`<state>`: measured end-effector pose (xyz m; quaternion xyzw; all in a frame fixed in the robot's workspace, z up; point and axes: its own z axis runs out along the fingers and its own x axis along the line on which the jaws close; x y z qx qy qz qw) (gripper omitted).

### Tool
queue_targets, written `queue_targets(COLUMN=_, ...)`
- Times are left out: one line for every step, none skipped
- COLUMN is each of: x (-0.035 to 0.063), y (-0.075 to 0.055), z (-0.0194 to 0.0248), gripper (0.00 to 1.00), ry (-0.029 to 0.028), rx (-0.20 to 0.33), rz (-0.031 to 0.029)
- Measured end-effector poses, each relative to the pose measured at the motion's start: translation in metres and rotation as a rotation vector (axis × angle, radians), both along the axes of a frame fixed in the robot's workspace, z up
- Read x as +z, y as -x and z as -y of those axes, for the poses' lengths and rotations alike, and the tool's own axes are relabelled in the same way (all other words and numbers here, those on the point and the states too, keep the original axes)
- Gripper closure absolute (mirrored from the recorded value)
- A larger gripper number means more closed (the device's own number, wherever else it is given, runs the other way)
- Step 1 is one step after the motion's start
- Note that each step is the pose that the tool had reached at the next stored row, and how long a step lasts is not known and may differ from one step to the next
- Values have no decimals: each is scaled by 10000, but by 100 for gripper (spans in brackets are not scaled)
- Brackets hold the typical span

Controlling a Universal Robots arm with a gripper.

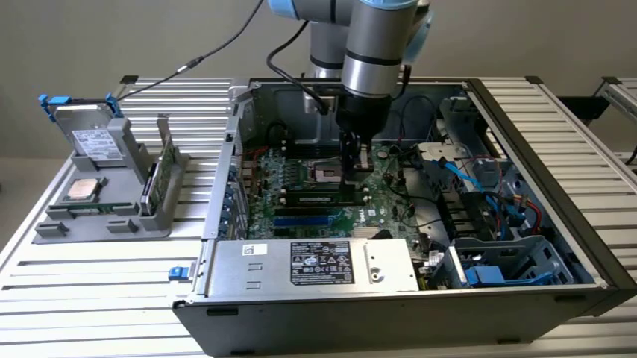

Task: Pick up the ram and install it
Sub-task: 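Press down the ram until it locks into place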

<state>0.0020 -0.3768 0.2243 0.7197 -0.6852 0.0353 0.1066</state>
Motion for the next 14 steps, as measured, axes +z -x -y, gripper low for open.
queue_targets(x=16, y=15, z=1, gripper=90, ry=11, rx=1, rz=-2)
queue_targets(x=28, y=41, z=1, gripper=90, ry=11, rx=0, rz=6)
queue_targets(x=35, y=71, z=2, gripper=90, ry=12, rx=0, rz=20)
queue_targets(x=39, y=104, z=1, gripper=90, ry=12, rx=1, rz=37)
queue_targets(x=40, y=138, z=1, gripper=90, ry=11, rx=0, rz=57)
queue_targets(x=40, y=176, z=2, gripper=90, ry=10, rx=-1, rz=81)
queue_targets(x=40, y=213, z=2, gripper=90, ry=11, rx=0, rz=104)
queue_targets(x=40, y=250, z=2, gripper=90, ry=12, rx=1, rz=126)
queue_targets(x=41, y=287, z=2, gripper=90, ry=14, rx=-1, rz=148)
queue_targets(x=42, y=325, z=2, gripper=90, ry=16, rx=0, rz=169)
queue_targets(x=42, y=360, z=2, gripper=90, ry=15, rx=1, rz=188)
queue_targets(x=41, y=394, z=2, gripper=90, ry=14, rx=-1, rz=205)
queue_targets(x=40, y=422, z=2, gripper=90, ry=12, rx=0, rz=220)
queue_targets(x=41, y=432, z=1, gripper=90, ry=13, rx=0, rz=220)
